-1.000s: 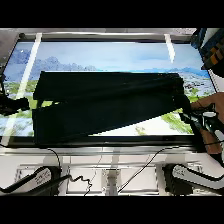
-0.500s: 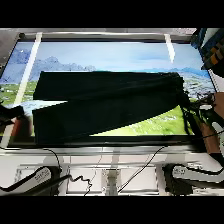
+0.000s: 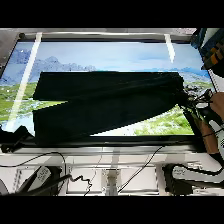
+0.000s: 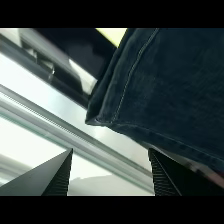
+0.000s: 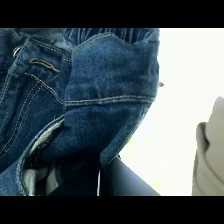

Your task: Fold the clothes and pants, and hang the long-sleeved shirts on hangers.

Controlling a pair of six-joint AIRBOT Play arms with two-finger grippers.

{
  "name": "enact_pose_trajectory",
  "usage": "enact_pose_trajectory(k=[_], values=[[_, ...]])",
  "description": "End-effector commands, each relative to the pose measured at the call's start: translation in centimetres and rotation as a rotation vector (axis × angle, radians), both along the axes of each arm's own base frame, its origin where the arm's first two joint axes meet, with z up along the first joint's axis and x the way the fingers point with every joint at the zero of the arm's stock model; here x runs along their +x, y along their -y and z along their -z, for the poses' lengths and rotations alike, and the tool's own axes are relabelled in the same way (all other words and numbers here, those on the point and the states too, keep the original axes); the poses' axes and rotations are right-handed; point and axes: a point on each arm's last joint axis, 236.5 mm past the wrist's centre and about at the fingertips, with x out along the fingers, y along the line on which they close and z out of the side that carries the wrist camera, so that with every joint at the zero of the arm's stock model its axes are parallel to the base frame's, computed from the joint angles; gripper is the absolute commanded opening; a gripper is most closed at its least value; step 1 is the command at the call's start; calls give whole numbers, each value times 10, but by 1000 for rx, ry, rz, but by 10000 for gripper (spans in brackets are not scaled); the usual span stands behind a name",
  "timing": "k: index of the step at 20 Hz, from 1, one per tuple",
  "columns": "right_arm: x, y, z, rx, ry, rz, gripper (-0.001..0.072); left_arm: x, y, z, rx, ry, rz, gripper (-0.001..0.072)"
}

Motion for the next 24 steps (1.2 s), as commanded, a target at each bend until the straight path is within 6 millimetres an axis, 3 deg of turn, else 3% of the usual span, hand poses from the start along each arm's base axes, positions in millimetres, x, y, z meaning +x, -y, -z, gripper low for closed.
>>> enact_pose_trajectory(k=[1, 6, 9, 12, 13, 14, 16, 17, 20, 24], values=[[1, -1, 0, -6, 2, -4, 36, -11, 13, 25, 18, 32, -76, 546], [1, -4, 0, 12, -1, -4, 37, -14, 18, 54, 24, 48, -127, 546], [0, -8, 1, 23, -7, -12, 37, 1, 24, 68, 15, 134, -196, 461], [1, -9, -9, 16, 10, -23, 37, 23, 12, 69, 52, 238, -285, 461], [1, -8, -15, 8, 22, -25, 36, 32, 7, 66, 64, 277, -315, 457], [2, -9, -22, 4, 35, -27, 37, 40, 1, 63, 75, 314, -347, 374], [1, -13, -36, -7, 51, -56, 36, 54, -7, 56, 82, 379, -411, 91], [-2, -18, -44, -19, 51, -90, 36, 57, -8, 54, 81, 392, -413, 22], [-23, -31, -68, -112, 10, -242, 36, 73, -22, 32, 125, 454, -365, 22], [-81, -38, -82, -149, -162, -322, 35, 98, -58, -37, 279, 555, -233, 22]])
